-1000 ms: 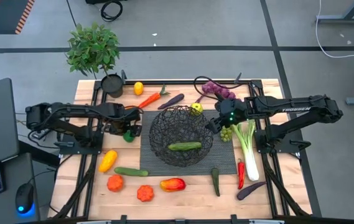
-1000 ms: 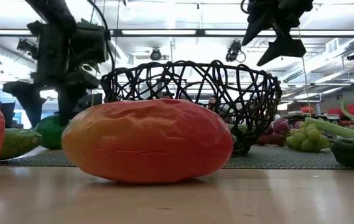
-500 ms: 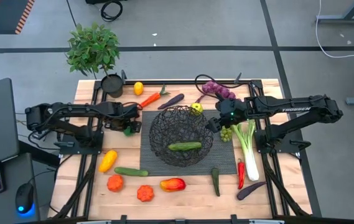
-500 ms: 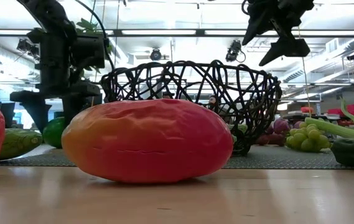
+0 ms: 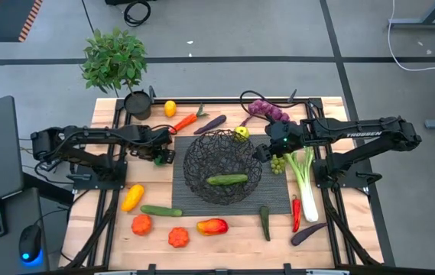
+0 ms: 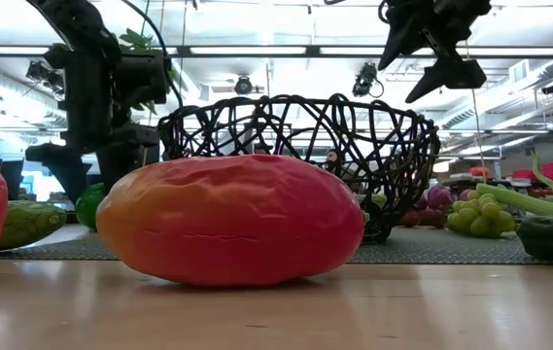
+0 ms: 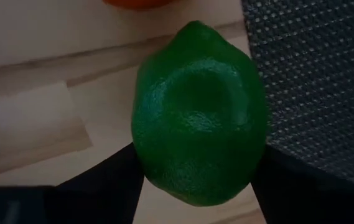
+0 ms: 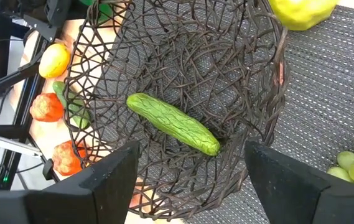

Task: Build produce basket
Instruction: Put the lime into the black basket

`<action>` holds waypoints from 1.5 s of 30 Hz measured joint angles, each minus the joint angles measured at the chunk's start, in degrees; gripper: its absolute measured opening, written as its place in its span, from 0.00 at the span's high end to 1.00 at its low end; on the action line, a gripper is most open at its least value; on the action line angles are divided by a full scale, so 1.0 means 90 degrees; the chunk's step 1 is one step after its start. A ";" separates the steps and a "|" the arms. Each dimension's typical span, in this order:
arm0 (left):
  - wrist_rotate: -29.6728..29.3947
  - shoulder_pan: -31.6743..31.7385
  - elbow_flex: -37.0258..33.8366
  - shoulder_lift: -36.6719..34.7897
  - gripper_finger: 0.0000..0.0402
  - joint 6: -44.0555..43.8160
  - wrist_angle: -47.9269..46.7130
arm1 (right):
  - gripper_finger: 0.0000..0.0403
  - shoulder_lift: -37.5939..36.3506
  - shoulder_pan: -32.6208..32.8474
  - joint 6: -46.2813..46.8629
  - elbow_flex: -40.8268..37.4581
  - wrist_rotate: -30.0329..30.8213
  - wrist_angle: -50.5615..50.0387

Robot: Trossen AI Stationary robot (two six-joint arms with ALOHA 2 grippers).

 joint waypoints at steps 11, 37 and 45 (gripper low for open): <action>0.0634 0.0069 0.0312 -0.0607 0.37 -0.0004 0.0064 | 0.27 0.0000 0.0000 0.0002 0.0000 -0.0383 -0.0046; 0.0470 -0.1166 0.2633 -0.0535 0.36 0.1181 0.1515 | 0.27 -0.0515 -0.0012 -0.0358 0.0000 -0.0605 -0.0367; 0.0231 -0.1431 0.2629 0.0058 0.36 0.0966 0.2181 | 0.27 -0.0628 -0.0019 -0.0141 0.0000 -0.0661 -0.0680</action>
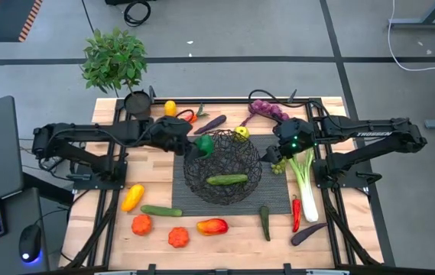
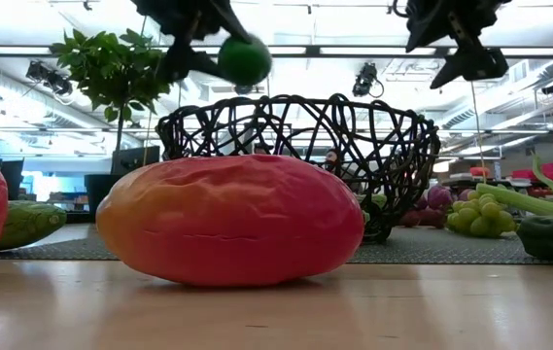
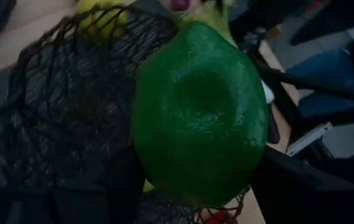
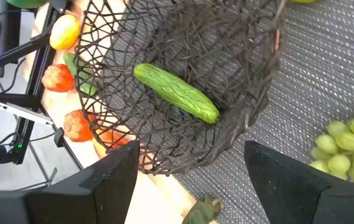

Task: Build produce basket
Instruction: Put the lime into the black basket

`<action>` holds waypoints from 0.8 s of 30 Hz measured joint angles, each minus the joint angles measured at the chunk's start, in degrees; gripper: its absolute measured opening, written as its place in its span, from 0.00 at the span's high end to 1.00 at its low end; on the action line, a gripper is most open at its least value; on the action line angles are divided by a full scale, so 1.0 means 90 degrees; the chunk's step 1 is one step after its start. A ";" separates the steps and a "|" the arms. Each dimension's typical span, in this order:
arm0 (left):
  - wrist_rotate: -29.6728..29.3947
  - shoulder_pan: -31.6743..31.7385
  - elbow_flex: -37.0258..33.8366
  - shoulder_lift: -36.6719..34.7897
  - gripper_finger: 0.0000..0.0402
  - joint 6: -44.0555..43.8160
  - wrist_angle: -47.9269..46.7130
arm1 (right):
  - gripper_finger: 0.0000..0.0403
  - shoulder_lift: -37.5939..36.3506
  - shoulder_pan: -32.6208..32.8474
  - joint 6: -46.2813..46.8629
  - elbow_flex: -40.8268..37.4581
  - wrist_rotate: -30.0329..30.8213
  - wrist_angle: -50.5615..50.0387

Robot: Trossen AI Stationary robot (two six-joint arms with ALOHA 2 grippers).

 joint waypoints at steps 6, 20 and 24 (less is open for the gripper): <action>0.0231 -0.0030 -0.0002 0.0136 0.36 0.0060 -0.0164 | 0.27 -0.0011 0.0000 0.0371 0.0000 0.0096 -0.0036; 0.0416 -0.0135 -0.0002 0.0243 0.18 0.1491 -0.0296 | 0.27 0.0006 0.0050 0.1539 0.0000 0.0504 0.0031; 0.0417 -0.0178 0.0001 0.0236 0.06 0.1849 -0.0272 | 0.27 0.0006 0.0275 0.1678 0.0000 0.0524 0.0228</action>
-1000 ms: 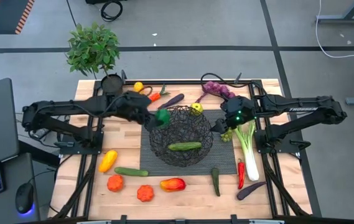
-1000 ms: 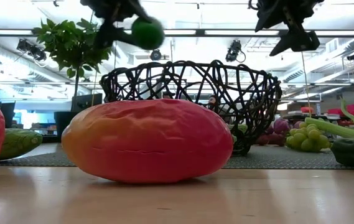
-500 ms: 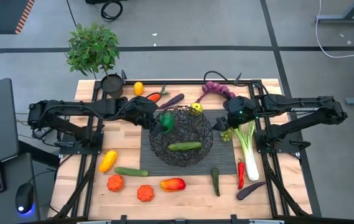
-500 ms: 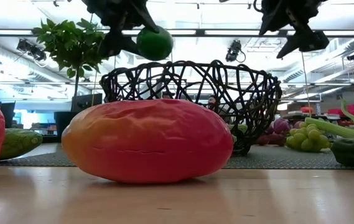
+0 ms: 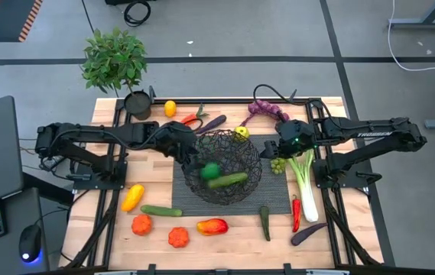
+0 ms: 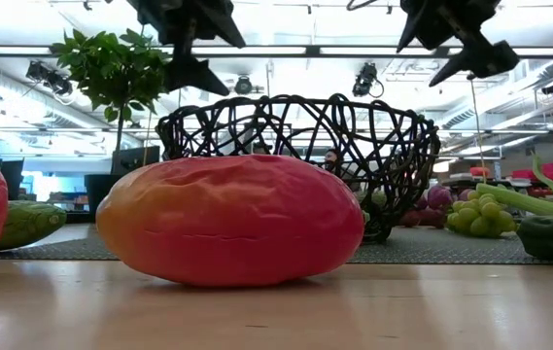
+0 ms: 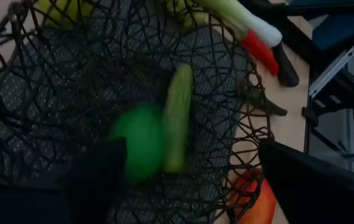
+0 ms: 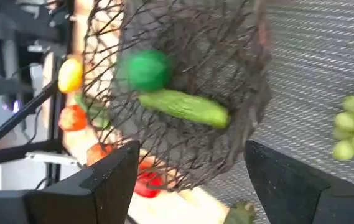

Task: Build produce basket
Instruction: Put the lime into the black basket, then put the green chili pepper into the black basket

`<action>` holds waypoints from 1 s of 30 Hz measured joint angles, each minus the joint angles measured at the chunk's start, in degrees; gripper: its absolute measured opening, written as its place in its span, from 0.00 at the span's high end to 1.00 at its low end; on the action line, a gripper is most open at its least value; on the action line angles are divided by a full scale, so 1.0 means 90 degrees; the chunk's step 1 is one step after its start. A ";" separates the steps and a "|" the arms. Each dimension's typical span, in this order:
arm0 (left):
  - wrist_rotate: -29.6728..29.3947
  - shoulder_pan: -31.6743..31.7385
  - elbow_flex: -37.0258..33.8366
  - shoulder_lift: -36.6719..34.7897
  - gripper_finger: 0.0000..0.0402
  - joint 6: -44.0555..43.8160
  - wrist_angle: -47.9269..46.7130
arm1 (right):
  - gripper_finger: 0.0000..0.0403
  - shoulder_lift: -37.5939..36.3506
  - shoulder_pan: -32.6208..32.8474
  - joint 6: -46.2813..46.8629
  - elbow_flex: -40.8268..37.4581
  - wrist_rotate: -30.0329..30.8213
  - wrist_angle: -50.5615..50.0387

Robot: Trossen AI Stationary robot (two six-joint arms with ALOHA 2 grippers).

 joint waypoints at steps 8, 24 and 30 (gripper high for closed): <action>0.0005 0.0002 0.0000 -0.0050 0.04 -0.1417 0.0195 | 0.27 0.0000 0.0939 0.0833 0.0000 -0.0759 -0.0252; 0.0155 -0.0056 0.1006 -0.0296 0.05 -0.2666 0.0250 | 0.27 0.1743 0.3256 0.3403 -0.0002 -0.0650 -0.0266; 0.0151 -0.0120 0.2041 -0.0296 0.05 -0.2141 -0.0001 | 0.27 0.2622 0.3454 0.3771 0.0000 -0.0485 0.0490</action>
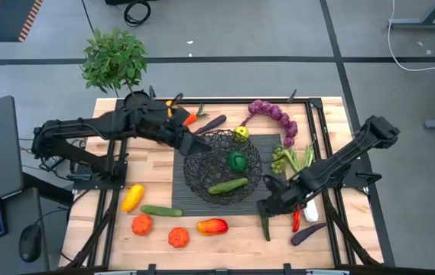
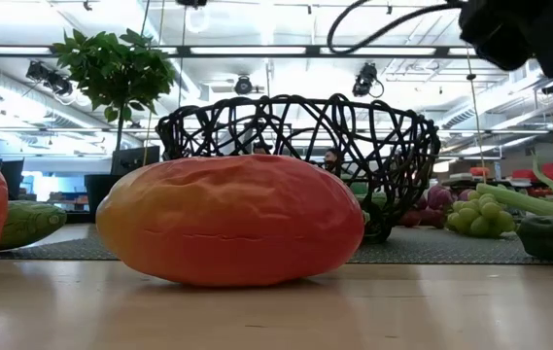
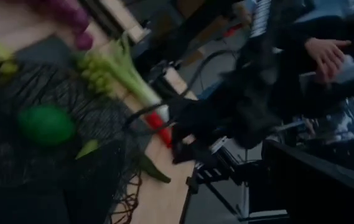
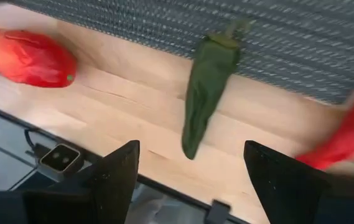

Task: Build produce basket
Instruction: Put the green chili pepper into the black basket

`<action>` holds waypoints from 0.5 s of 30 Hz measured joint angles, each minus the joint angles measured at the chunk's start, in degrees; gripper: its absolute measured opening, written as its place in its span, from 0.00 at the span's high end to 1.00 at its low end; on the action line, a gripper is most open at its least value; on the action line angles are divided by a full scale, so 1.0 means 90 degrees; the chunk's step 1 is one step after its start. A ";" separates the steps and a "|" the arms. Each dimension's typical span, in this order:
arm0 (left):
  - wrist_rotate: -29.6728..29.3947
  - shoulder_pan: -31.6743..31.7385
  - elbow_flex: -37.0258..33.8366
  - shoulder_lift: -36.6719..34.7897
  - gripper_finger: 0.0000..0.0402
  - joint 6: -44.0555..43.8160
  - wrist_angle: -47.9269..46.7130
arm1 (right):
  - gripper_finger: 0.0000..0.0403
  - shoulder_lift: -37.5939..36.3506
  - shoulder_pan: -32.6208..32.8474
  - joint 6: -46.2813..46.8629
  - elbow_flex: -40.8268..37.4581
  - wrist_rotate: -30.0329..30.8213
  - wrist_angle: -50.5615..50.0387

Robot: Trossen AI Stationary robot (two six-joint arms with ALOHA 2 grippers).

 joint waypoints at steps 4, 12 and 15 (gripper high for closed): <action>-0.0002 -0.0050 0.0766 -0.0010 0.05 0.0513 -0.0858 | 0.27 0.0509 0.0082 0.0283 0.0000 -0.0001 0.0257; -0.0250 0.0001 0.1334 -0.0027 0.05 0.1215 -0.2032 | 0.27 0.1265 0.0108 0.0353 0.0000 0.0049 0.0476; -0.0239 -0.0022 0.1341 -0.0044 0.05 0.1119 -0.2333 | 0.27 0.1506 0.0108 0.0358 0.0000 0.0061 0.0607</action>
